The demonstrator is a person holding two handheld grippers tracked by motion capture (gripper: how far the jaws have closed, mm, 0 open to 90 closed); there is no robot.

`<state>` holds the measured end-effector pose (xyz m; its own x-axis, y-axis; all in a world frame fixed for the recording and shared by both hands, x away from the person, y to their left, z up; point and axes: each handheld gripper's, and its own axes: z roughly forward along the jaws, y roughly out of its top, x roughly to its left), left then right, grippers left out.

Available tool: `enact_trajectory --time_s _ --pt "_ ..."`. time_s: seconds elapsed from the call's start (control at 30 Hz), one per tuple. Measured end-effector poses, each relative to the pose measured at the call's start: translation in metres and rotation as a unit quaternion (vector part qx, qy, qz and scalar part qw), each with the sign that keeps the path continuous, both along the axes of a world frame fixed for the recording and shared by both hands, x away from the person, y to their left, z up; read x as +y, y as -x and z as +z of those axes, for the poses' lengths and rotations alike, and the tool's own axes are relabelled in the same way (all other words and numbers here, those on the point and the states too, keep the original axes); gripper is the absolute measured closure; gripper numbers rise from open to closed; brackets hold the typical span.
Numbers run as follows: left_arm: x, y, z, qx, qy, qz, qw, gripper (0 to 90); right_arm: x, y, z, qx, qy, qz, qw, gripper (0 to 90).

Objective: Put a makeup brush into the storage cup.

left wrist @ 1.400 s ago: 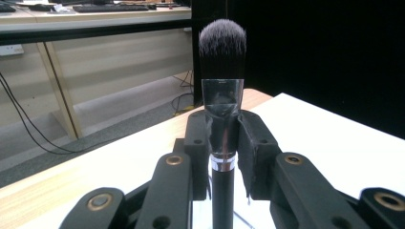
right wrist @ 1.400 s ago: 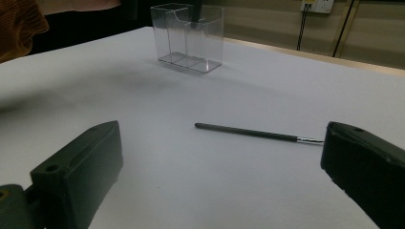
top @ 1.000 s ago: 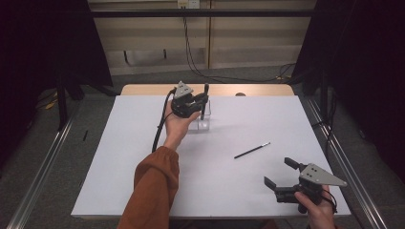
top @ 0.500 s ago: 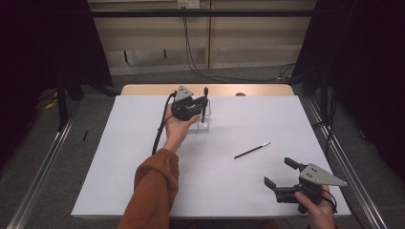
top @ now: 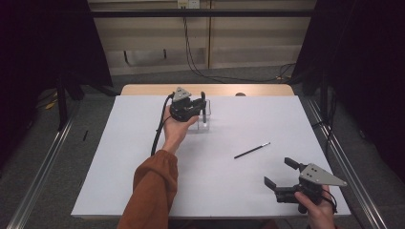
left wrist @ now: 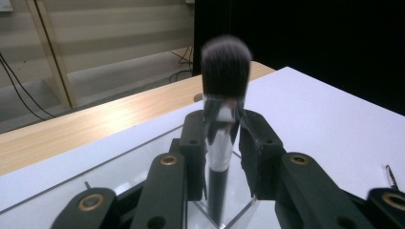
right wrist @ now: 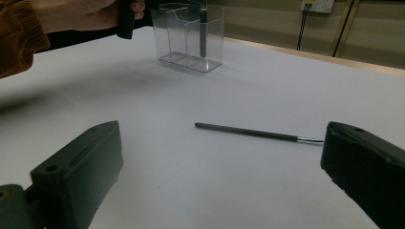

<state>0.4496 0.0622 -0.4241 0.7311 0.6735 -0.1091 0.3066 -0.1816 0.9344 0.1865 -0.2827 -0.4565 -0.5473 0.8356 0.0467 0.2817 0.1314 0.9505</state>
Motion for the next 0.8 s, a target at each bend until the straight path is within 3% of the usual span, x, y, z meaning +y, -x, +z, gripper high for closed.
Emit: enact_trajectory --time_s 0.2,0.37,0.5,0.67,0.8 --pt "0.002 -0.001 -0.001 0.003 0.008 0.006 0.9999 62.0 0.000 0.000 0.000 -0.001 -0.001 0.001 1.0000 0.2" --pt "0.004 0.001 0.001 0.000 0.013 0.013 0.9998 45.2 0.000 0.000 0.000 0.000 0.000 0.000 1.0000 0.2" --pt "0.007 0.000 0.002 0.003 0.012 0.036 0.9993 29.6 0.000 0.000 0.000 -0.001 -0.001 0.001 1.0000 0.1" --pt "0.013 0.001 0.002 0.005 0.015 0.039 0.9991 22.6 0.000 0.000 0.000 0.000 0.000 0.001 1.0000 0.2" --pt "0.011 0.006 0.007 -0.007 0.014 0.033 0.9993 16.8 0.001 0.000 0.000 0.001 0.000 0.000 1.0000 0.1"
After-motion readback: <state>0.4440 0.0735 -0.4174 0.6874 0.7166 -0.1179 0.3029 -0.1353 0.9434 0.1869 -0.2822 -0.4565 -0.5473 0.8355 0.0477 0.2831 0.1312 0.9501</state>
